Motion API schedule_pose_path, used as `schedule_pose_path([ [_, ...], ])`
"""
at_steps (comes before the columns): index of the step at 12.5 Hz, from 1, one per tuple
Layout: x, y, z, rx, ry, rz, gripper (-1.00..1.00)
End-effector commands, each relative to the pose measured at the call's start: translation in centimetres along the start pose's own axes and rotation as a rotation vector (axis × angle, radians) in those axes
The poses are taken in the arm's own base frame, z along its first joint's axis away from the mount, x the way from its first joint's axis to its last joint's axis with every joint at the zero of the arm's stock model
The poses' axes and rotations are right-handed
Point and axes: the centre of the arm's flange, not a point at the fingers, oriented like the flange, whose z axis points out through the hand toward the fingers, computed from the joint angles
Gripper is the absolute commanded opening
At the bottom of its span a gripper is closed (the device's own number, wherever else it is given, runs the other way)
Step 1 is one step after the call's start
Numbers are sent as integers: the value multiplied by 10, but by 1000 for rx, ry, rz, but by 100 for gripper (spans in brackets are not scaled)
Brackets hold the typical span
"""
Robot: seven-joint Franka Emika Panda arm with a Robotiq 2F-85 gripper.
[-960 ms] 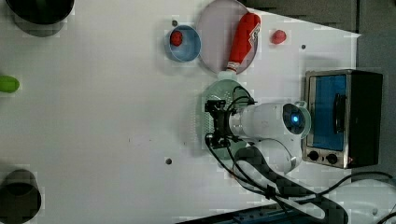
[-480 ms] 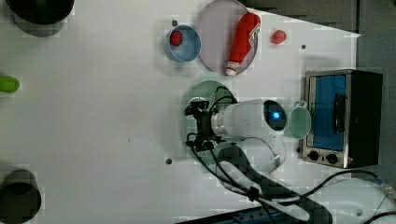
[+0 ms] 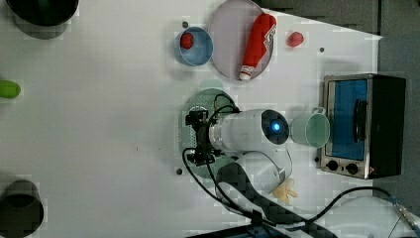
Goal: Drag strainer right to left.
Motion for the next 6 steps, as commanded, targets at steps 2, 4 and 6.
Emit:
schedule_pose_path([
  [2, -43, -4, -6, 27, -62, 62, 100],
  [4, -56, -5, -4, 27, -77, 60, 100],
  [6, -70, -6, -4, 31, -91, 63, 100],
])
